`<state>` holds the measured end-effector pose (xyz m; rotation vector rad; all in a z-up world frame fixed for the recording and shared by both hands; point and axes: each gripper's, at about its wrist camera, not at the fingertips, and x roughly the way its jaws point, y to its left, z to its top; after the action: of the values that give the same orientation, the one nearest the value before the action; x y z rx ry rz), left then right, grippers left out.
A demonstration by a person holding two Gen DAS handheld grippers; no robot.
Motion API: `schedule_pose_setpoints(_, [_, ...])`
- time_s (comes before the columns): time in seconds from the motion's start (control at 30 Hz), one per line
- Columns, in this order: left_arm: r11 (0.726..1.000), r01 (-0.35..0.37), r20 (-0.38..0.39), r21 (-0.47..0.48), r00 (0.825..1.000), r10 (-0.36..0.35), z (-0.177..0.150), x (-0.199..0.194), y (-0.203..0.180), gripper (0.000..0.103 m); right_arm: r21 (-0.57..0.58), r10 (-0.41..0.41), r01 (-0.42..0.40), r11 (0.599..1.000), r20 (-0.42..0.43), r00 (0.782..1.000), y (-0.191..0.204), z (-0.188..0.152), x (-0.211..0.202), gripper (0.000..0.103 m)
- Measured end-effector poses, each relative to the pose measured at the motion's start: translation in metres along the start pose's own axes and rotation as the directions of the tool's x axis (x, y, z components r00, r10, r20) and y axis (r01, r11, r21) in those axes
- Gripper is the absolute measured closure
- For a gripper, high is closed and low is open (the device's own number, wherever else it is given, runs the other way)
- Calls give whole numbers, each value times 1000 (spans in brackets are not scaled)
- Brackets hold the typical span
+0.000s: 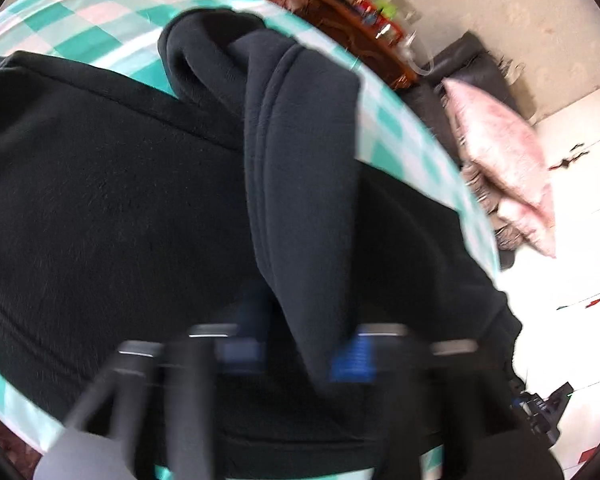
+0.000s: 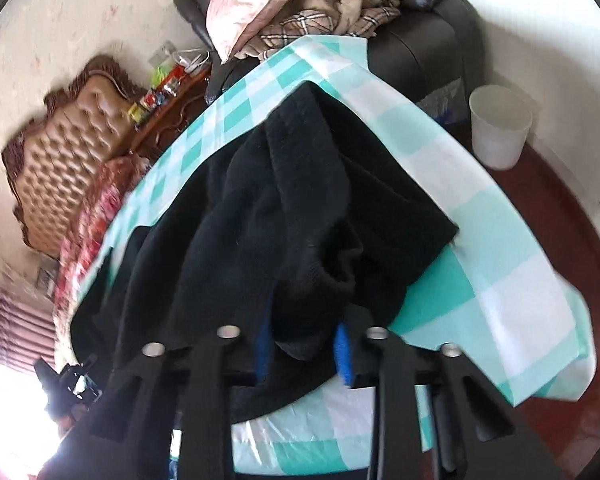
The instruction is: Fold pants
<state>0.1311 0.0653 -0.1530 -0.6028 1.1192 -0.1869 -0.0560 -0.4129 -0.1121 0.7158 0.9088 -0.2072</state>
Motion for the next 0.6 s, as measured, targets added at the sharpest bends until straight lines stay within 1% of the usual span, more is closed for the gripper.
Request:
schedule_pose_setpoints(0.07, [999, 34, 25, -24, 999, -33, -3, -16, 2, 94, -18, 22, -21, 1000, 55, 998, 7, 6, -18, 85])
schedule_pose_setpoints(0.1, [998, 59, 48, -24, 997, -57, -8, -32, -1, 94, -28, 16, -14, 1000, 93, 996, 9, 8, -30, 86])
schedule_pose_setpoints(0.17, [994, 98, 48, -42, 994, -96, -18, -49, 1, 94, -19, -29, 32, 999, 130, 991, 4, 11, -39, 86])
schedule_pose_setpoints(0.2, [994, 100, 34, -51, 995, -98, -26, -51, 4, 93, -1, -48, 48, 999, 121, 992, -3, 12, -35, 86])
schedule_pose_setpoints(0.23, [995, 85, 14, -53, 996, -84, -33, -48, 6, 93, 19, -56, 55, 998, 102, 993, -10, 12, -29, 86])
schedule_pose_setpoints(0.27, [997, 61, -24, -46, 998, -63, -40, -40, 9, 90, 48, -78, 75, 996, 66, 995, -22, 10, -16, 86])
schedule_pose_setpoints(0.3, [999, 37, -63, -36, 997, -39, -45, -31, 15, 84, 44, -99, 97, 994, 44, 994, -27, 7, -6, 86])
schedule_pose_setpoints(0.33, [999, 18, -77, -43, 997, -21, -46, -27, 21, 81, 33, -119, 118, 992, 34, 992, -30, 3, 2, 86])
schedule_pose_setpoints(0.37, [999, 21, -71, -45, 997, -24, -46, -28, 25, 82, 21, -135, 134, 991, 41, 990, -30, 0, 4, 86])
schedule_pose_setpoints(0.4, [1000, -21, -46, 1, 999, 21, -43, -36, 21, 68, 0, -146, 146, 989, 57, 988, -28, -2, 4, 86])
schedule_pose_setpoints(0.43, [997, -69, 16, 41, 998, 69, -40, -47, 13, 56, -17, -156, 157, 987, 64, 986, -26, -4, 3, 86])
schedule_pose_setpoints(0.47, [991, -111, 86, 78, 991, 104, -37, -58, 5, 39, -26, -163, 165, 986, 67, 984, -24, -4, 3, 86])
schedule_pose_setpoints(0.5, [981, -154, 143, 120, 980, 136, -31, -67, -5, 32, -28, -166, 168, 985, 67, 984, -24, -5, 4, 85])
schedule_pose_setpoints(0.53, [959, -205, 180, 194, 969, 171, -22, -70, -21, 32, -29, -169, 172, 985, 70, 983, -24, -5, 5, 85])
schedule_pose_setpoints(0.57, [941, -233, 208, 247, 961, 184, -14, -69, -32, 31, -32, -173, 175, 984, 72, 982, -23, -5, 6, 85])
schedule_pose_setpoints(0.6, [915, -283, 268, 287, 941, 207, 1, -66, -46, 31, -37, -180, 183, 982, 75, 981, -21, -6, 7, 85])
